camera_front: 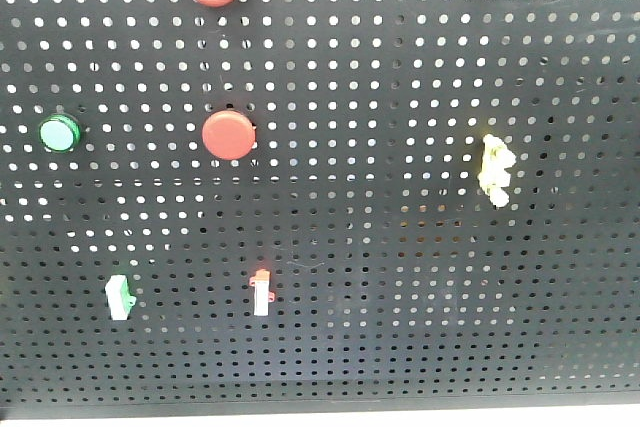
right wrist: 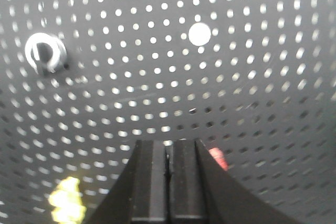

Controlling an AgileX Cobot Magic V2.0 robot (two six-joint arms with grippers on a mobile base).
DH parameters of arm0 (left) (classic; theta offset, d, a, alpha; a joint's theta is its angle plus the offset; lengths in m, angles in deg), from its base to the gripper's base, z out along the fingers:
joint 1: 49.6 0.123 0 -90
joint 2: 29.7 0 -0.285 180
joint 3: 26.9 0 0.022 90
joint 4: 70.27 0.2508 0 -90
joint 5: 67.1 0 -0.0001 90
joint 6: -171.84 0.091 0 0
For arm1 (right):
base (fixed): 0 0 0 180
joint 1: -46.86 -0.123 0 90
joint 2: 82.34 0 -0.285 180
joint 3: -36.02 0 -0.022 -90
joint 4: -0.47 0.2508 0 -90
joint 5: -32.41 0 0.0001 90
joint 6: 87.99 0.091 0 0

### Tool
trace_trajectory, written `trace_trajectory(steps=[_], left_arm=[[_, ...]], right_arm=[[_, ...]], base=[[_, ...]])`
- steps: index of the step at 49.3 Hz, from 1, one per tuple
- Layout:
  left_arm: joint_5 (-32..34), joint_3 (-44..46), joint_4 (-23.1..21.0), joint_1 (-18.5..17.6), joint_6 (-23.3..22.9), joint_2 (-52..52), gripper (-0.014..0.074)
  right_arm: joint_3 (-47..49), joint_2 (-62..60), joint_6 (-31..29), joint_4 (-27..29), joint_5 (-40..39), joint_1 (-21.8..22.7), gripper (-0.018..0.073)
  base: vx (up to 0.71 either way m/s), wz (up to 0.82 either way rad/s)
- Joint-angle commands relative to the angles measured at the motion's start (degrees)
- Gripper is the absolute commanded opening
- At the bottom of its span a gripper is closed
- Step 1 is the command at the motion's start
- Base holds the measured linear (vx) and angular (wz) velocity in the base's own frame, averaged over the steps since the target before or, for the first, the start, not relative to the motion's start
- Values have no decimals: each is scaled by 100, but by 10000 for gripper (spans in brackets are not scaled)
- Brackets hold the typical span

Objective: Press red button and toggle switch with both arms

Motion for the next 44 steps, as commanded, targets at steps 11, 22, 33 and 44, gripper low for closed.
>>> trace_trajectory(steps=[11,22,33,44], left_arm=[[-427,1286,-2002,-1200,2968,1121,1],[-586,2384,-2743,-1771,3701,2301,1],[-639,3247,-2709,-1987,3701,3065,1],[-661,3683,-2714,-1987,3688,3428,1]], right_arm=[[190,134,-87,137,-361,14,-3],[190,235,-87,31,-361,14,-3],[190,281,-87,32,-361,14,-3],[190,281,-87,32,-361,14,-3]], base=[[0,0],[0,0],[0,0],[0,0]])
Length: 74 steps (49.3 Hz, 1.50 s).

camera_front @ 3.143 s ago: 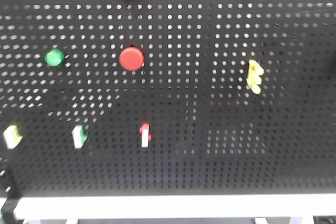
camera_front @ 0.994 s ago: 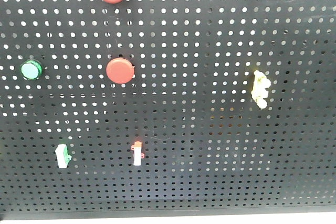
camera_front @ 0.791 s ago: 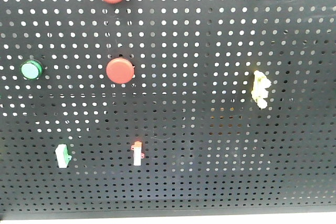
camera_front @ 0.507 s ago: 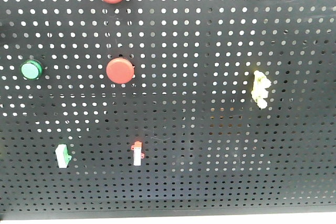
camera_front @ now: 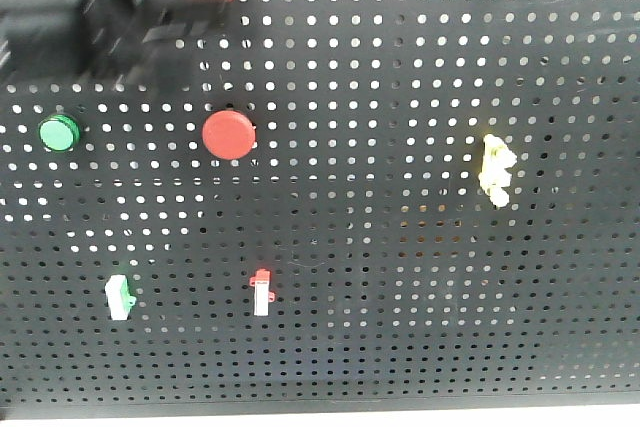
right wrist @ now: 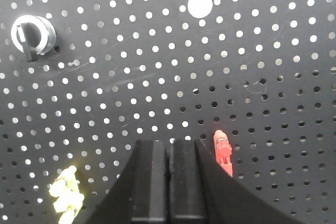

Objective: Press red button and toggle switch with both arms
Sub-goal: 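Pull the left gripper back away from the red button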

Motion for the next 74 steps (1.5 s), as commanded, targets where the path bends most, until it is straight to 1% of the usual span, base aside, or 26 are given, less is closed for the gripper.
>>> trace_trajectory(steps=[1,10,21,26,37,46,52,56,60,62,64,67,70,74], left_arm=[[392,297,-189,-34,-20,-40,1],[511,325,-189,-34,-24,76,1],[1030,325,-184,-34,-24,238,1],[1144,325,-176,-34,-24,311,1],[1000,327,-171,-15,-53,318,1],[930,327,-171,-35,-53,-55,1],[595,322,-161,-35,-53,-356,1],[293,238,20,-35,-53,-551,1],[136,-57,308,-35,-59,-813,1],[169,-270,372,-35,-121,-958,1],[268,-562,372,-35,-230,-1164,1],[454,-931,372,-35,-265,-1436,1],[629,-1422,372,-35,-277,-1811,1],[787,-2008,372,-35,-401,-2275,1]], right_arm=[[186,32,-54,-62,-441,14,-3],[186,32,-54,-62,-443,14,-3],[186,32,-54,-62,-443,14,-3],[186,32,-54,-62,-443,14,-3],[186,32,-54,-62,-443,14,-3],[186,32,-54,-62,-443,14,-3],[186,32,-54,-62,-443,14,-3],[186,32,-54,-62,-443,14,-3],[186,32,-54,-62,-413,14,-3],[186,32,-59,-62,-372,14,-3],[186,32,-68,-62,-289,14,-3],[191,32,-130,-62,-143,14,-3],[191,15,-320,-62,46,14,-3],[191,15,-567,-14,197,14,-3]], base=[[0,0],[0,0],[0,0],[0,0],[0,0],[0,0],[0,0],[0,0],[0,0],[0,0],[0,0],[0,0],[0,0],[0,0]])
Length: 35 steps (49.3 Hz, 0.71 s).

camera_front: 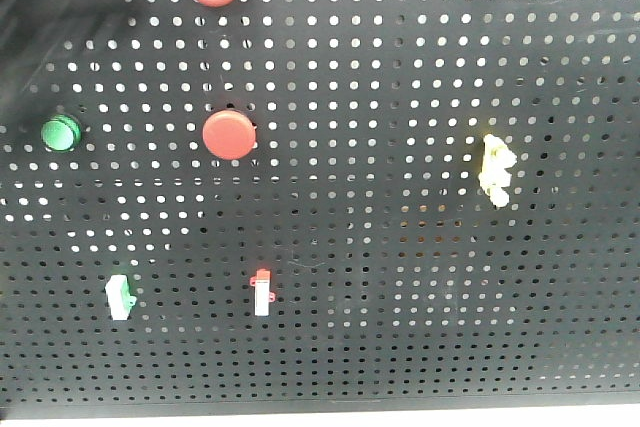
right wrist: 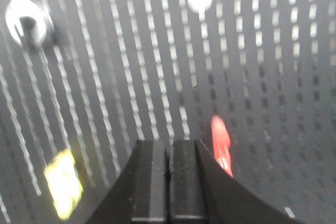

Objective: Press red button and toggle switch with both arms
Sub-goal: 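Pull the left gripper back away from the red button, then move the right gripper up to the black rotary switch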

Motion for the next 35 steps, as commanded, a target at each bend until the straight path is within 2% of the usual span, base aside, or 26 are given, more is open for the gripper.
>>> trace_trajectory(steps=[1,8,16,23,26,30,35], left_arm=[[620,-496,-118,-6,-213,-631,1],[611,-1439,-118,-6,-289,-1435,1],[808,-2224,-118,-6,-643,-2094,1],[1022,-2514,-118,-6,-906,-2298,1],[1017,-2540,-118,-6,-1001,-2292,1],[996,-2540,-118,-6,-1042,-2278,1],[991,-2540,-118,-6,-1042,-2278,1]], right_arm=[[191,15,-331,14,-235,14,-3],[196,15,-873,417,-131,14,-3],[458,93,-2117,1678,-10,-39,-3],[1079,515,-3622,3044,415,-533,-3],[1355,759,-4091,3597,547,-820,-3],[1656,1117,-4587,4001,545,-1111,-3],[2017,1547,-4667,4150,349,-1259,-3]], base=[[0,0],[0,0],[0,0],[0,0],[0,0],[0,0],[0,0]])
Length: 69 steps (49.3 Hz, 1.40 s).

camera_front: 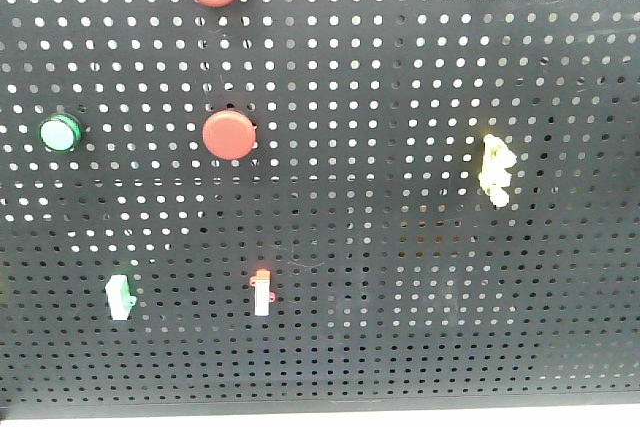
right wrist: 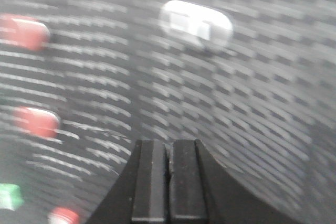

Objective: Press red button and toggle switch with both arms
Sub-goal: 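Move the right gripper up to the black rotary switch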

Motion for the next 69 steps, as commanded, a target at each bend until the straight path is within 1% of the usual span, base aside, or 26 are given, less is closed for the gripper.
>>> trace_trajectory(steps=[1,11,18,24,34,41,46,60,69], left_arm=[[420,145,-118,-6,-63,24,1],[414,145,-118,-6,-63,24,1],[420,145,-118,-6,-63,24,1],[420,145,-118,-6,-63,24,1],[370,145,-118,-6,-63,24,1],[334,145,-118,-6,-63,24,1],[320,145,-118,-6,-63,24,1],[257,145,-118,-6,-63,24,1],[245,145,-118,-6,-63,24,1]], right_arm=[[456,349,-192,302,-509,-66,-3],[1255,1134,-217,553,-207,-58,-3],[1761,1553,-217,630,18,-58,-3],[2040,1780,-217,645,12,-58,-3],[2090,1932,-235,605,-262,-52,-3],[2090,2002,-235,406,-399,-52,-3],[2090,2012,-235,378,-508,-44,-3],[2090,2012,-184,-50,-773,-44,-3],[2090,2012,-184,-84,-878,-44,-3]], base=[[0,0],[0,0],[0,0],[0,0],[0,0],[0,0],[0,0],[0,0],[0,0]])
